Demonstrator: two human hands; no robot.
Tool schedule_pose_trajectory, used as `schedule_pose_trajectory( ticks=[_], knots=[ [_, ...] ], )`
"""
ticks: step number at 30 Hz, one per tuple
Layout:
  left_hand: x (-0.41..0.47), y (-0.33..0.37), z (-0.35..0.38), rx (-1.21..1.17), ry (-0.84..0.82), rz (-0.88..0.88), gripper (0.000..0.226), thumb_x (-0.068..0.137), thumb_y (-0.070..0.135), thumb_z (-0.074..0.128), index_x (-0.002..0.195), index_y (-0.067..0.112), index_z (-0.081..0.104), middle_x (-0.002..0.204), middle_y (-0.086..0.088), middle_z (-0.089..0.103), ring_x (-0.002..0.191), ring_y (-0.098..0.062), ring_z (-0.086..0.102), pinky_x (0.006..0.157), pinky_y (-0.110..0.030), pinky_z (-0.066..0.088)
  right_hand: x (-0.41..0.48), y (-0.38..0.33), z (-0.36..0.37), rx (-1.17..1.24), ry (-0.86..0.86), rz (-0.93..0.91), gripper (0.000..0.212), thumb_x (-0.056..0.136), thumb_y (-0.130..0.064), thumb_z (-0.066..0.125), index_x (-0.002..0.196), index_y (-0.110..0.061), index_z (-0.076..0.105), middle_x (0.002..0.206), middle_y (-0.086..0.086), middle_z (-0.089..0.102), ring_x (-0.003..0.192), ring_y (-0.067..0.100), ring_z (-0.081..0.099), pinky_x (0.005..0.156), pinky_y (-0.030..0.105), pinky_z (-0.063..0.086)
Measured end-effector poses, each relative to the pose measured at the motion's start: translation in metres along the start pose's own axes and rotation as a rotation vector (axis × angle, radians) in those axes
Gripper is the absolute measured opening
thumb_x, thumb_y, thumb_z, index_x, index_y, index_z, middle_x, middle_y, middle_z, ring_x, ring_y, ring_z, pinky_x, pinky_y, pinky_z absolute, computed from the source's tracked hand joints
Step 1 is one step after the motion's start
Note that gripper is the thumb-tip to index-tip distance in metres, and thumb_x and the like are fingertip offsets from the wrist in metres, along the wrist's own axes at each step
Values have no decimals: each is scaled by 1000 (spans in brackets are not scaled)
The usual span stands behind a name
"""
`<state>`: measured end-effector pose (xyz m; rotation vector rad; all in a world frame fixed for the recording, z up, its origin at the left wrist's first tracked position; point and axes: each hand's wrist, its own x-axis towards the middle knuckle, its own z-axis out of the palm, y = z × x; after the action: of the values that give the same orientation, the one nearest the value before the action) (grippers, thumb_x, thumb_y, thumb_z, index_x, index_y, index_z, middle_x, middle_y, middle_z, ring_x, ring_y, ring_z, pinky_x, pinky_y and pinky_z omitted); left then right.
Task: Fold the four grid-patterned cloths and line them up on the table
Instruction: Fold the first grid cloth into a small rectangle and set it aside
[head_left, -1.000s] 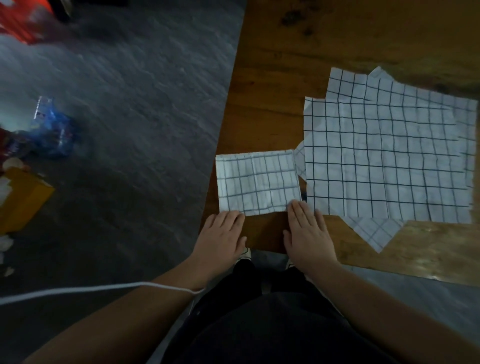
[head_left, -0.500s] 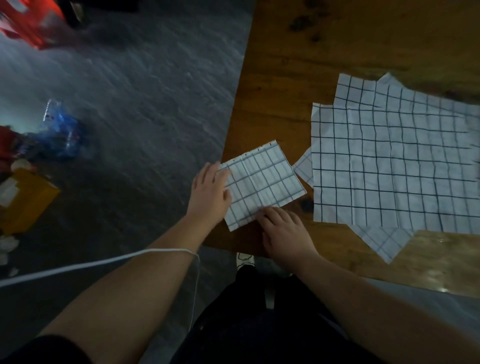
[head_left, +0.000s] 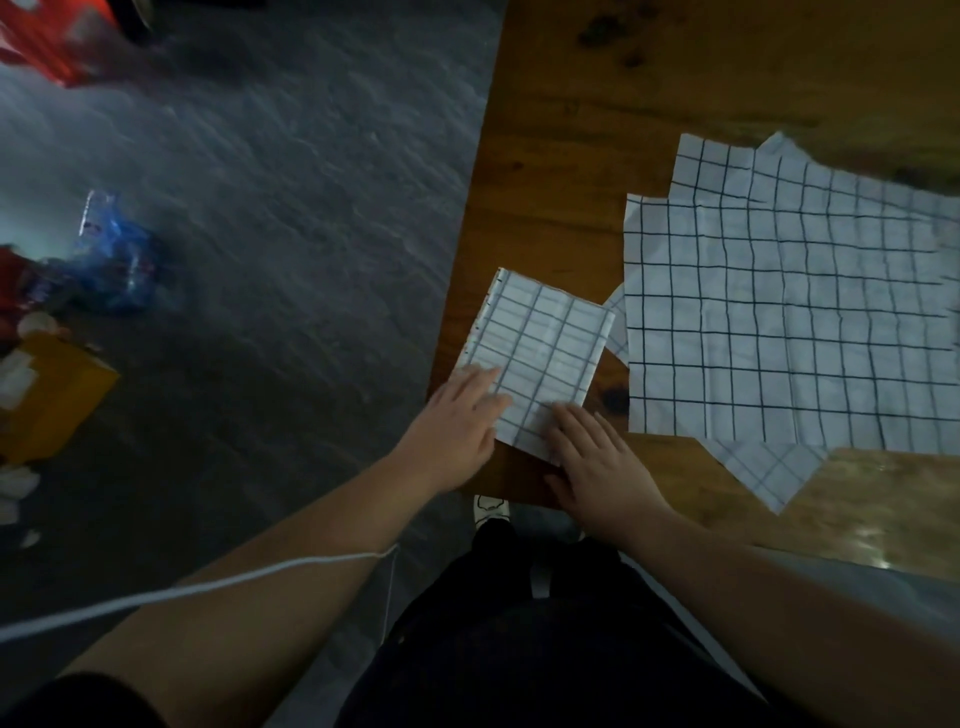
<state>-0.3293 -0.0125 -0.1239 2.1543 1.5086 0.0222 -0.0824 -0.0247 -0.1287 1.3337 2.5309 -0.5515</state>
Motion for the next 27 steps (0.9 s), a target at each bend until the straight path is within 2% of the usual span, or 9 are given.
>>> schedule_pose_trajectory(
  ticks=[3, 7, 9, 12, 16, 18, 21, 24, 27],
  knots=[
    [-15, 5, 12, 93, -42, 67, 46, 101, 31, 44, 146, 22, 46, 162, -6, 31, 152, -22, 17, 123, -42, 21, -14, 6, 14, -39, -43, -39, 74, 98, -57, 31, 160, -19, 15, 168, 5, 10, 156, 21, 2, 123, 47, 12],
    [-42, 13, 26, 193, -13, 156, 49, 97, 42, 39, 140, 22, 51, 158, -7, 39, 151, -26, 23, 115, -48, 32, -38, 22, 20, -79, -77, -102, 74, 94, -56, 38, 157, -20, 26, 168, 3, 15, 156, 21, 6, 122, 51, 13],
    [-49, 16, 33, 199, -34, 214, 56, 96, 48, 42, 145, 21, 45, 161, -8, 34, 153, -28, 18, 119, -50, 28, -48, 27, 24, -101, -79, -119, 71, 91, -48, 52, 153, -20, 32, 166, 3, 22, 155, 22, 12, 122, 53, 16],
    [-49, 21, 41, 259, -137, 280, 77, 93, 59, 51, 156, 21, 29, 167, -8, 19, 155, -29, 4, 123, -56, 14, -52, 29, 24, -83, 42, -118, 60, 84, -34, 68, 139, -22, 47, 154, 3, 45, 146, 23, 34, 119, 54, 26],
    [-46, 27, 44, 339, -243, 202, 87, 94, 60, 51, 161, 29, 6, 170, -1, -2, 155, -28, -11, 117, -70, 2, -53, 30, 21, -54, 127, -135, 48, 80, -32, 74, 125, -21, 61, 144, 3, 56, 137, 23, 45, 116, 52, 24],
    [-48, 27, 41, 313, -197, 180, 82, 94, 48, 55, 160, 28, 11, 169, -4, 8, 156, -27, 0, 118, -68, 9, -54, 31, 19, -35, 116, -134, 41, 84, -31, 70, 124, -23, 63, 144, 0, 56, 138, 21, 46, 117, 50, 23],
    [-50, 24, 36, 247, -158, 159, 74, 90, 36, 56, 157, 25, 26, 166, -4, 22, 154, -23, 14, 118, -60, 19, -53, 33, 10, 21, 125, -111, 36, 91, -33, 47, 120, -25, 67, 141, -3, 60, 134, 15, 51, 118, 49, 28],
    [-47, 19, 28, 181, -76, 173, 50, 91, 34, 49, 141, 26, 53, 155, 0, 45, 148, -20, 29, 117, -52, 23, -46, 34, -7, 153, 210, -60, 38, 92, -30, 39, 113, -22, 70, 119, -2, 72, 112, 14, 66, 113, 50, 41],
    [-39, 17, 11, -188, 1, 32, 36, 99, 25, 50, 132, 27, 63, 137, 7, 62, 131, -9, 49, 111, -36, 35, -36, 34, -26, 299, 328, 5, 27, 94, -26, 46, 105, -19, 69, 95, -3, 72, 85, 17, 67, 96, 43, 53]
  ],
)
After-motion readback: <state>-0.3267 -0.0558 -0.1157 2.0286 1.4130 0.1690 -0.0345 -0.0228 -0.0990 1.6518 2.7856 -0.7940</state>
